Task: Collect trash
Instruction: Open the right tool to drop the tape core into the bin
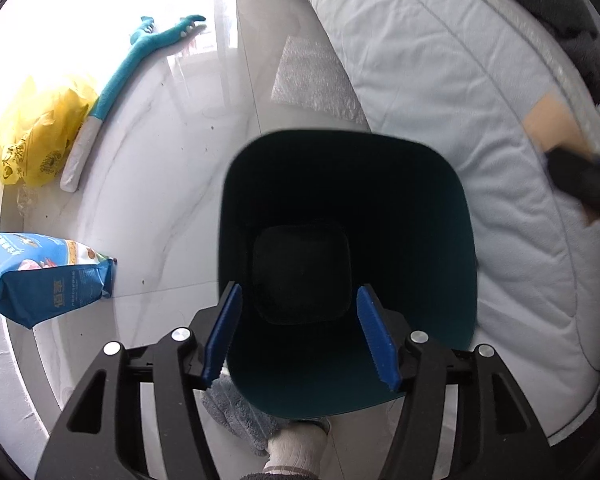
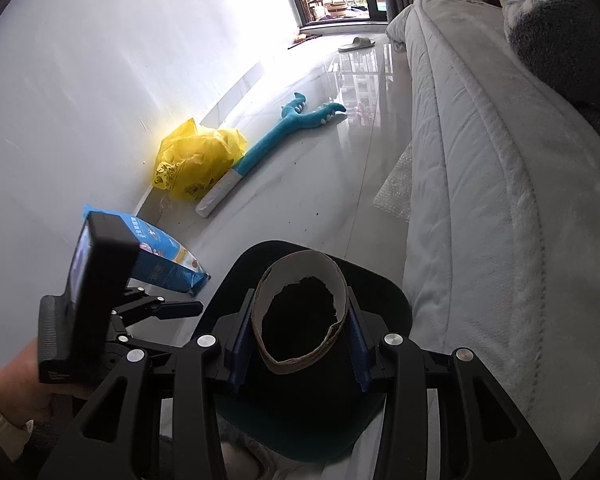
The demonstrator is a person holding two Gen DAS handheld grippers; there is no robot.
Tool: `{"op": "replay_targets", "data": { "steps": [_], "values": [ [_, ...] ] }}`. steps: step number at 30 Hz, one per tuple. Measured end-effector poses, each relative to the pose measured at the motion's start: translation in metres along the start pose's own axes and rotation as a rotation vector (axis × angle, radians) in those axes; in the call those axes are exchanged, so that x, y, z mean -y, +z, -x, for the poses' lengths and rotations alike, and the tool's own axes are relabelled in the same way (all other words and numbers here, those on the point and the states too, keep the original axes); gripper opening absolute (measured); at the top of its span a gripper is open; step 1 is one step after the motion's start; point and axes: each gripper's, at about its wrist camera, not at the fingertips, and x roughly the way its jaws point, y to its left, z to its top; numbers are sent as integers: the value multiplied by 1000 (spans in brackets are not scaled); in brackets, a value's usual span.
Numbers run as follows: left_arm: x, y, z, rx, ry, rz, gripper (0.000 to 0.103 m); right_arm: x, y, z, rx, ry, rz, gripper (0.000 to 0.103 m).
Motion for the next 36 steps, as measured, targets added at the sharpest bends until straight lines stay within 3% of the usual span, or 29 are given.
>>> {"op": "replay_targets", "data": {
  "steps": [19,29,34,36],
  "values": [
    [-21,2,101,443,32,12,65,-11,-16,-75,-151,-48,-20,42],
    [-21,5,139,563,68,8,65,-12,-27,-97,-216,-88,6,42],
    [-22,4,164,663,93,44,84,-12,-30,-96,-222,-110,15,45],
    [-20,4,173,696,81,48,87,-15,-30,-93,-214,-112,21,58]
  ]
}}
